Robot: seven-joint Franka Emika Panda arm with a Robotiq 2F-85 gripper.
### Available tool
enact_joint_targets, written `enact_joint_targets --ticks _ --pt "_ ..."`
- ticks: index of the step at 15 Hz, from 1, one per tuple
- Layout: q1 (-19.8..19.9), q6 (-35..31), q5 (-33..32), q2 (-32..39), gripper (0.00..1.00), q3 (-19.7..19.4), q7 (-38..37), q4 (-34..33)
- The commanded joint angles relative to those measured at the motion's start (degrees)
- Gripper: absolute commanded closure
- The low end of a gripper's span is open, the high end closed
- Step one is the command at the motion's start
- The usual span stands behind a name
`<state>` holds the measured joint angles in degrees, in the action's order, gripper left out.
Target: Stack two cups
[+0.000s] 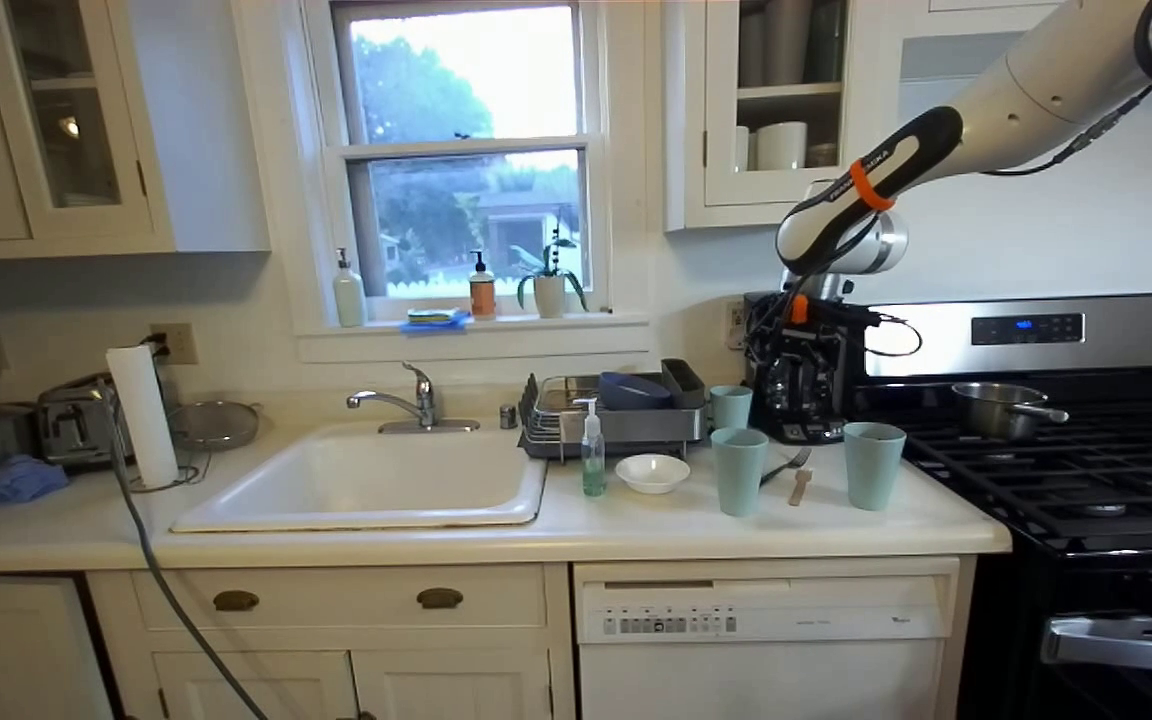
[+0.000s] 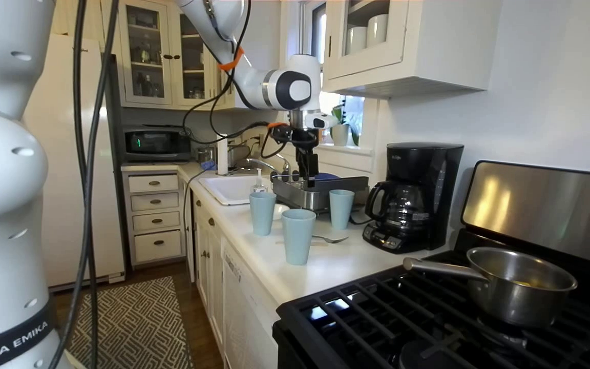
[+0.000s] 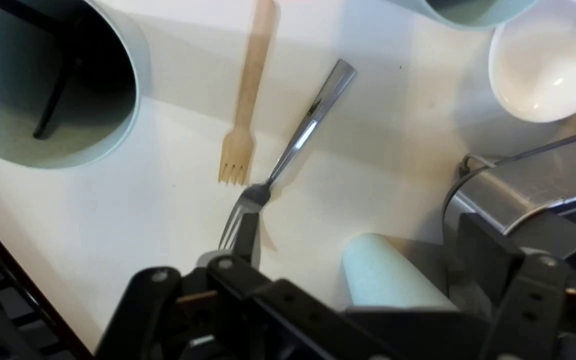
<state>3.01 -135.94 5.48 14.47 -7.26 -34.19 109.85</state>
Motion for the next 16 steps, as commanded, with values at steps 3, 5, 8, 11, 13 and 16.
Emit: enact_joint_targets --ticks 3,5,8,11,13,16 --pt "-1.0 -8.3 0.2 8.3 0.0 -1.9 -9.6 -6.0" --pt "-1.2 -10.3 0.9 11.2 0.0 -2.6 -13.9 -7.9" --pt "-2.0 -13.9 0.6 14.9 0.0 -4.2 -20.7 -10.6" --pt "-2.6 -16.4 0.7 18.0 0.0 -5.6 -26.2 -13.1" --pt "-3.0 -17.2 0.4 19.5 0.0 -6.3 -29.1 -14.7" --pt "-3.3 -18.2 0.4 21.4 0.0 -6.8 -32.1 -16.6"
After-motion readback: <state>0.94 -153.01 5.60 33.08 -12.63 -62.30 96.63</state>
